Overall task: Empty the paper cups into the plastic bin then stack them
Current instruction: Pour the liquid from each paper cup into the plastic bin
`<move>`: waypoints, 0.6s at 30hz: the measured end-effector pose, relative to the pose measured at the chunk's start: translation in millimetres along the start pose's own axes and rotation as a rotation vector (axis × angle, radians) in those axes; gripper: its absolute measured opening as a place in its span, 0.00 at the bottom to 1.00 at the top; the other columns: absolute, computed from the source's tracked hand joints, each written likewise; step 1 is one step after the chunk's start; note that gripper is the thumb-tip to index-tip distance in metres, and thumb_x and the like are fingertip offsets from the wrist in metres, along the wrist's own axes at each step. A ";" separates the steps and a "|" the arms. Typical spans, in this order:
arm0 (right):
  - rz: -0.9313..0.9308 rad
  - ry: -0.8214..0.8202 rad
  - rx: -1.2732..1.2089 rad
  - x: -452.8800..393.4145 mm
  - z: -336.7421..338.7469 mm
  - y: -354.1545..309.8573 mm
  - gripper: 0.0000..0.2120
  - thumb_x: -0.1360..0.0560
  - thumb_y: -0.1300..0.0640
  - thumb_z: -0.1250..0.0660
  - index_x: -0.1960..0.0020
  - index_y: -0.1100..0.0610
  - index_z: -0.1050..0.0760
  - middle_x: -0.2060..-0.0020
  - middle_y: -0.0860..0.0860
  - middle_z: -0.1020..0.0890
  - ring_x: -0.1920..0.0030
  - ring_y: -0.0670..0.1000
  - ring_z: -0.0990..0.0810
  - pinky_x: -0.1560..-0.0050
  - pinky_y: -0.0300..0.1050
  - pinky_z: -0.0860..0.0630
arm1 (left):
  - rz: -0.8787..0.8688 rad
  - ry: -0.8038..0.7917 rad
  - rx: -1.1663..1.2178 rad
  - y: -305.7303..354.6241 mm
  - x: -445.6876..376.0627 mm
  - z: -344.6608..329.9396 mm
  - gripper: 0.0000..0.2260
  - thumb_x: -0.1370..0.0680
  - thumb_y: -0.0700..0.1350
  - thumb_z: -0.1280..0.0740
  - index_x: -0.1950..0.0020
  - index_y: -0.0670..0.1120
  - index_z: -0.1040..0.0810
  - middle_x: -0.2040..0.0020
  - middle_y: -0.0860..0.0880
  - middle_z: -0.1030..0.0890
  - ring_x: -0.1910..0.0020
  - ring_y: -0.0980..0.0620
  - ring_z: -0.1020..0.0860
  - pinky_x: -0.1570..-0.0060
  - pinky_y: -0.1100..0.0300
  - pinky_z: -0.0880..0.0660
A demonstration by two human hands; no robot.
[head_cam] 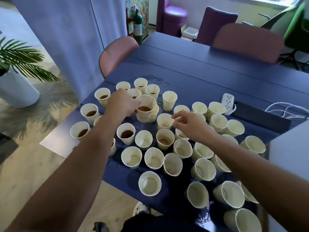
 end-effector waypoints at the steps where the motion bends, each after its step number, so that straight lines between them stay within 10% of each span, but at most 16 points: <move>1: 0.012 -0.039 -0.006 7.4 2.2 2.5 0.14 0.22 0.53 0.31 0.36 0.49 0.23 0.49 0.46 0.16 0.47 0.48 0.18 0.46 0.45 0.20 | -0.038 -0.006 -0.005 12.7 12.0 5.2 0.14 0.22 0.53 0.33 0.55 0.42 0.19 0.64 0.46 0.21 0.64 0.49 0.23 0.60 0.54 0.28; 7: 0.077 -0.070 -0.136 46.9 21.4 13.2 0.34 0.29 0.47 0.23 0.32 0.37 0.39 0.38 0.43 0.24 0.39 0.45 0.24 0.37 0.47 0.26 | -0.199 -0.058 0.171 78.2 79.0 18.2 0.13 0.25 0.49 0.33 0.61 0.39 0.18 0.67 0.43 0.18 0.65 0.44 0.19 0.63 0.51 0.22; 18: 0.106 0.256 -0.420 134.7 95.1 69.4 0.37 0.35 0.46 0.19 0.30 0.48 0.31 0.40 0.44 0.19 0.39 0.46 0.21 0.39 0.49 0.23 | -0.454 -0.269 0.312 190.8 168.2 -18.2 0.12 0.26 0.47 0.33 0.69 0.46 0.18 0.75 0.56 0.20 0.78 0.59 0.28 0.68 0.62 0.30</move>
Point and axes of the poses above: each hand's wrist, its own x-axis away from the middle knuckle, its own z-axis out of the back of the hand, y = z × x, the point moved 3 cm from there along -x, towards the middle knuckle
